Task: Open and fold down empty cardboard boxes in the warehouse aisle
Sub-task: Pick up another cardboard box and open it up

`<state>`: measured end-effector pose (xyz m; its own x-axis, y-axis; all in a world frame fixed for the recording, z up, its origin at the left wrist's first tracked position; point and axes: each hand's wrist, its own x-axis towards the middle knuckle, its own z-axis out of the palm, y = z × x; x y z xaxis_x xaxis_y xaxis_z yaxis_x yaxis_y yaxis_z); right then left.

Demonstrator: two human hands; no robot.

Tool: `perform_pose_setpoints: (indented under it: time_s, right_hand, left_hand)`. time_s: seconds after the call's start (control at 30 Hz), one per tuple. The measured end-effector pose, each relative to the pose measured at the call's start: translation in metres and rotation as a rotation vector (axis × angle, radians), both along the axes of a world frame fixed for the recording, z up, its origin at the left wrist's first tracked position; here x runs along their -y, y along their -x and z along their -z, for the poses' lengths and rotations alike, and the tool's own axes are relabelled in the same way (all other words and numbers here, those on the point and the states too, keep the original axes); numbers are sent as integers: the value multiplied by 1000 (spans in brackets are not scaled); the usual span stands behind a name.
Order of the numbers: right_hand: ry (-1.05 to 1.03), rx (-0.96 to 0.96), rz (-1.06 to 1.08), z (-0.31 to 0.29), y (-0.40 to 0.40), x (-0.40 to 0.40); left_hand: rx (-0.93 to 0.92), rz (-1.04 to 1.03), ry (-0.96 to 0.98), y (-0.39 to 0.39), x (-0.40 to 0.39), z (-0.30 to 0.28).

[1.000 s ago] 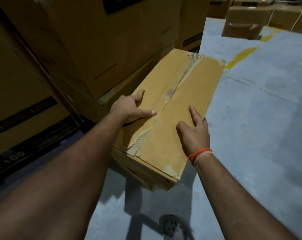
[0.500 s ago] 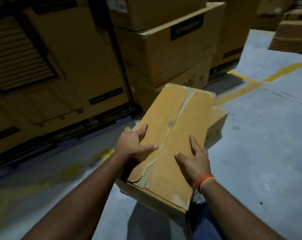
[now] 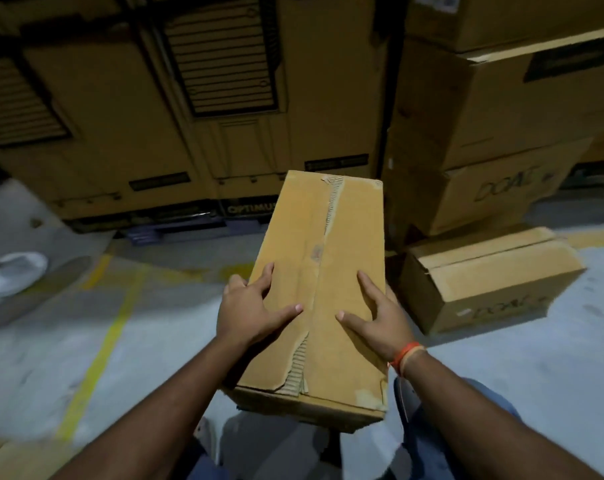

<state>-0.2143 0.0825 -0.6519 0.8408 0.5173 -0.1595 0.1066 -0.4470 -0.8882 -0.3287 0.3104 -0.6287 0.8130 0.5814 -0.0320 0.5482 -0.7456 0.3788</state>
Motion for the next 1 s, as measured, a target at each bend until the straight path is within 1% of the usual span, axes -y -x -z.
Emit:
perform_pose_setpoints:
  time_s: [0.07, 0.17, 0.2, 0.27, 0.3, 0.37, 0.43, 0.53, 0.63, 0.73, 0.83, 0.87, 0.93, 1.0]
  right_hand:
    - [49, 7, -82, 15, -10, -24]
    - [162, -11, -203, 48, -24, -55]
    - [205, -37, -240, 61, -28, -64]
    - [307, -121, -307, 86, -36, -78]
    - [372, -154, -354, 99, -40, -83]
    - [527, -173, -487, 126, -44, -93]
    - [633, -201, -584, 147, -43, -104]
    - [725, -218, -566, 168, -46, -118]
    - [763, -216, -593, 182, -55, -130]
    - [750, -230, -633, 190, -58, -139]
    - [830, -128, -604, 192, -55, -150]
    - [846, -90, -595, 192, -54, -154]
    - [830, 53, -604, 186, -53, -161]
    - [713, 182, -593, 179, -49, -168]
  left_hand:
    - [20, -76, 11, 11, -13, 15]
    - [-20, -163, 49, 18, -33, 56]
    - [-63, -179, 78, 15, -42, 72]
    - [-239, -175, 161, 4, -60, 104]
    - [-343, -146, 200, -2, -67, 120]
    - [-495, -65, 259, -13, -73, 151]
    - [-558, -60, 294, -22, -70, 181]
    - [-611, -172, 289, -25, -73, 208]
    - [-678, -257, 328, -14, -106, 221]
    - [-682, -260, 434, -9, -126, 223]
    - [-628, -303, 522, -17, -120, 216]
    - [-587, -315, 535, -19, -118, 214]
    - [-477, -316, 498, -21, -117, 210]
    - [-297, -356, 432, -26, -117, 202]
